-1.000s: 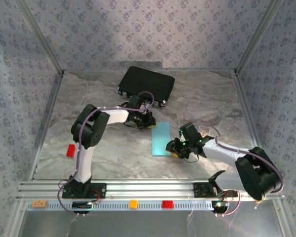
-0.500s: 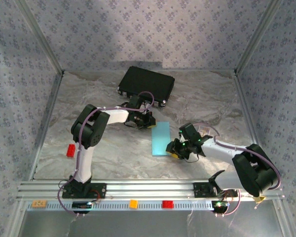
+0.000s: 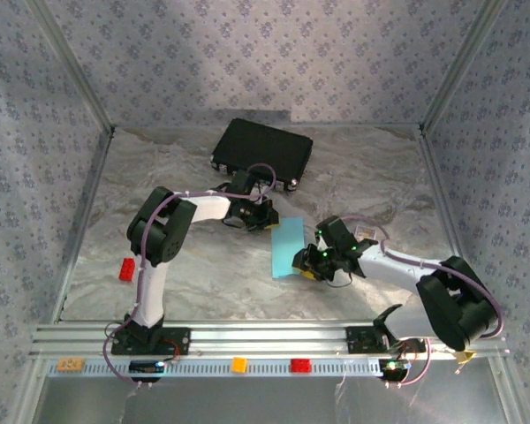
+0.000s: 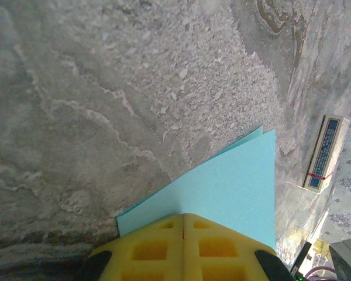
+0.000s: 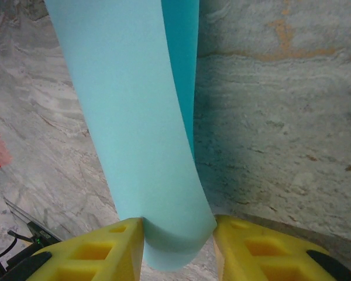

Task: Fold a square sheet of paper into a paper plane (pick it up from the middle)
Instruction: Fold the triangle a second time at the center of the table.

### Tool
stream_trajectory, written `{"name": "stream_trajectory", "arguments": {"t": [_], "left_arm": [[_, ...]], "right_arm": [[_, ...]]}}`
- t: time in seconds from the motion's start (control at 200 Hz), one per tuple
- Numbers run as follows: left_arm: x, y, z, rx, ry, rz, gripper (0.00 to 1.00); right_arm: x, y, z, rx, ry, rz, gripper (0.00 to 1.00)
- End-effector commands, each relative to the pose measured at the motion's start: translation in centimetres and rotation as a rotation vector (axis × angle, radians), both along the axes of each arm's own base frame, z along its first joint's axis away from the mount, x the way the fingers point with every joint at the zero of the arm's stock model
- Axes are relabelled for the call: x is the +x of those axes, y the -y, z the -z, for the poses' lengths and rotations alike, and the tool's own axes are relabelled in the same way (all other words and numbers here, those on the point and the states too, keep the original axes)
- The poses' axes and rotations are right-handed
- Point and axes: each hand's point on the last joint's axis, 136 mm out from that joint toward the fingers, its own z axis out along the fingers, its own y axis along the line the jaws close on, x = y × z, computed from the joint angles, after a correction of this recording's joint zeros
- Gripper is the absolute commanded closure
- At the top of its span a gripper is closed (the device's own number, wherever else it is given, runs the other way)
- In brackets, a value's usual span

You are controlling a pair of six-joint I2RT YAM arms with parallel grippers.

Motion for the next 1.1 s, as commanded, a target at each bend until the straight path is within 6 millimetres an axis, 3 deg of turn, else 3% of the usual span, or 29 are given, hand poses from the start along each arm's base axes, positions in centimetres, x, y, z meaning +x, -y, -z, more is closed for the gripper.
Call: {"name": "stream_trajectory", "arguments": {"t": [0.0,0.215,0.734,1.094], "left_arm": [[-1.0,-0.7,1.6,0.031,-0.054,0.007,1.0],[-1.1,-0.7,1.7,0.032,-0.056,0.008,1.0],[-1.1,-0.5,1.6,0.03,-0.057,0.008,1.0],[-1.2,-0.4,1.7,0.029,-0.062,0.013,1.0]], "right_arm": [[0.3,-0.2,-1.2,0.003,0.037,-0.015,0.62],[1.1,-1.0,-2.6,0.035,0.083,-0.033,0.61],[1.6,-2.1,-4.1,0.047,0.108,-0.086,0.59],[2.9,-1.9,-3.8,-0.001,0.126,-0.09,0.58]]}}
